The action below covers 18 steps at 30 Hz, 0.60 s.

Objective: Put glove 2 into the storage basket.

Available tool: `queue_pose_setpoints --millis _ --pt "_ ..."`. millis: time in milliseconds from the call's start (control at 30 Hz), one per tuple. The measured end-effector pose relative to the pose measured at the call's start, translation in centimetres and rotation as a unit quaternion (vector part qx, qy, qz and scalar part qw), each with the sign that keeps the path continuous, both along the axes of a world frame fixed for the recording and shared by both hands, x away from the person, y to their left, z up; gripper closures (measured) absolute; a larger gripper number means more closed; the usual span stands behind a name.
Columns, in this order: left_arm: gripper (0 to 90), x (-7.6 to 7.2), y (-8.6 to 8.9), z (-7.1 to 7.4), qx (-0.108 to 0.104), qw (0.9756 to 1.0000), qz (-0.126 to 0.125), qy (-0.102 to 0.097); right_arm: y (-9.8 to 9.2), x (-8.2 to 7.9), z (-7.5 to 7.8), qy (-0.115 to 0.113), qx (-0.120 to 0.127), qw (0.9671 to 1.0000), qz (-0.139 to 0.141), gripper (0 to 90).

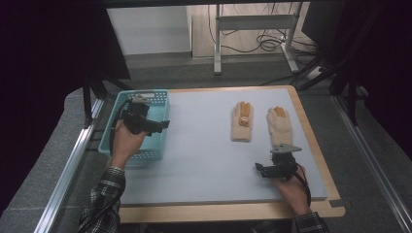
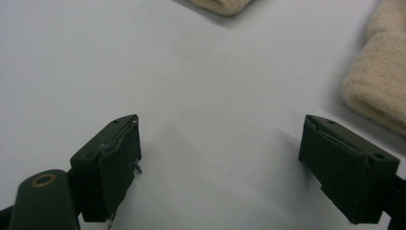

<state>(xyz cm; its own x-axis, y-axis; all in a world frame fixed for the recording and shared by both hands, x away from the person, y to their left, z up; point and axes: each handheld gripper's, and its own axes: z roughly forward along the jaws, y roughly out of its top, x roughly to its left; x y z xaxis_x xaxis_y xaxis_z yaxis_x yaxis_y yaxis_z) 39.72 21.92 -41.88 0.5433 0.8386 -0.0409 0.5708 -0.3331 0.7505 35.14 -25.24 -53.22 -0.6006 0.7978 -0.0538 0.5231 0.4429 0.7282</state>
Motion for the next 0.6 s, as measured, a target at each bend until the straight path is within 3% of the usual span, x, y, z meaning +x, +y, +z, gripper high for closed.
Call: queue_pose_setpoints --millis 133,200,233,600 --pt "0.0 -1.5 -2.5 -0.7 -0.014 0.9991 -0.038 -0.010 0.0 0.0 0.0 0.000 0.000 1.0000 0.000 14.2" --pt "0.0 -1.7 -3.0 -0.9 -0.017 0.9989 -0.043 -0.011 0.0 0.0 0.0 0.000 0.000 1.0000 0.000 14.2" --pt "0.0 -2.3 -4.2 -1.6 -0.016 0.9982 -0.057 -0.011 0.0 0.0 0.0 0.000 0.000 1.0000 0.000 14.2" --pt "0.0 -5.0 -9.1 -6.0 0.005 0.9940 -0.108 -0.012 0.0 0.0 0.0 0.000 0.000 1.0000 0.000 14.2"
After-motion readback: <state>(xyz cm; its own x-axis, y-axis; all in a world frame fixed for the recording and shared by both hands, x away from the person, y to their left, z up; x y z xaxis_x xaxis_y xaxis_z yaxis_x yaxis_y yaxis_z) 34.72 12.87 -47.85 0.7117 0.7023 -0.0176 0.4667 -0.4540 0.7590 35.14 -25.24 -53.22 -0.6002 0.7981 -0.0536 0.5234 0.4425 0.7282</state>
